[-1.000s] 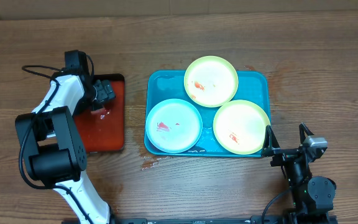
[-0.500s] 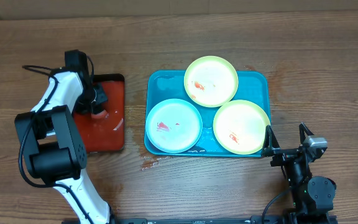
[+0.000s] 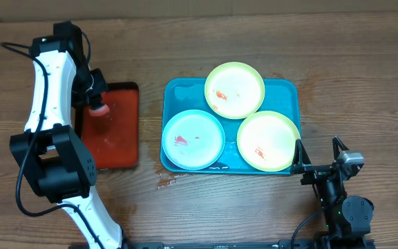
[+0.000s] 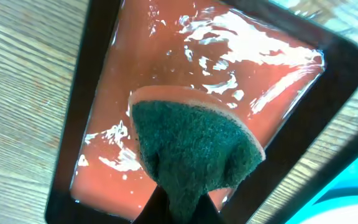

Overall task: Clean dirty plates on tray and stack at the side
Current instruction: 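Lift the sponge with the left gripper and move it onto the white plate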

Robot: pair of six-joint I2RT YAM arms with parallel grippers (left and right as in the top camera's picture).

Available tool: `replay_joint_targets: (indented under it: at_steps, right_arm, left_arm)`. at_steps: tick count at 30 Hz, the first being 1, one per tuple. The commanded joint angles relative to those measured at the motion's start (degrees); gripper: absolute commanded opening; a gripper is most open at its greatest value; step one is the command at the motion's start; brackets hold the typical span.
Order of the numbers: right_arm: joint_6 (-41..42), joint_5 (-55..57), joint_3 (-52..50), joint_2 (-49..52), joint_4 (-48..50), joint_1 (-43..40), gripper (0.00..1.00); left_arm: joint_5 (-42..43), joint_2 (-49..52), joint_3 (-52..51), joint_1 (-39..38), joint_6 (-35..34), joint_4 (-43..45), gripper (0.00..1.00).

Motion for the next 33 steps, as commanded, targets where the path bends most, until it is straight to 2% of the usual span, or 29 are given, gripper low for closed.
replay_joint_targets:
  at_steps: [1,4,7,15,18,22,28,33]
  right_arm:
    - [-0.17,0.57,-0.59,-0.57,0.35,0.22,1.0]
    - [-0.17,0.57,-0.59,-0.57,0.35,0.22,1.0]
    - [-0.17,0.57,-0.59,-0.57,0.35,0.22,1.0]
    - [-0.17,0.57,-0.59,-0.57,0.35,0.22,1.0]
    - [-0.17,0.57,-0.59,-0.57,0.35,0.22,1.0]
    - [-0.17,0.57,-0.59,-0.57,0.35,0.22,1.0]
    - [-0.17,0.57,-0.59,-0.57,0.35,0.22,1.0]
    - [-0.17,0.57,-0.59,-0.57,0.35,0.22,1.0]
  left_arm:
    - [0.92,-0.22,-6.03,0.07,-0.46,3.19,0.04]
    - [1.75,-0.22,-13.81,0.09,-0.39,9.57,0.04]
    - [2.69,-0.24,-14.49,0.28,-0.11,9.38,0.04]
    - [3.43,-2.69,-2.38,0.61,1.33,0.31,0.04]
    - [3.37,-6.62,-1.18,0.22,1.11,-0.94,0.04]
    - [1.75,-6.86,-5.79,-0.66,0.52,1.6,0.04]
    - [2.43,-5.49,-19.43,-0.63,-2.16,11.43,0.04]
    - [2.45,-6.84,-15.39,-0.17,-2.12,6.47,0.04]
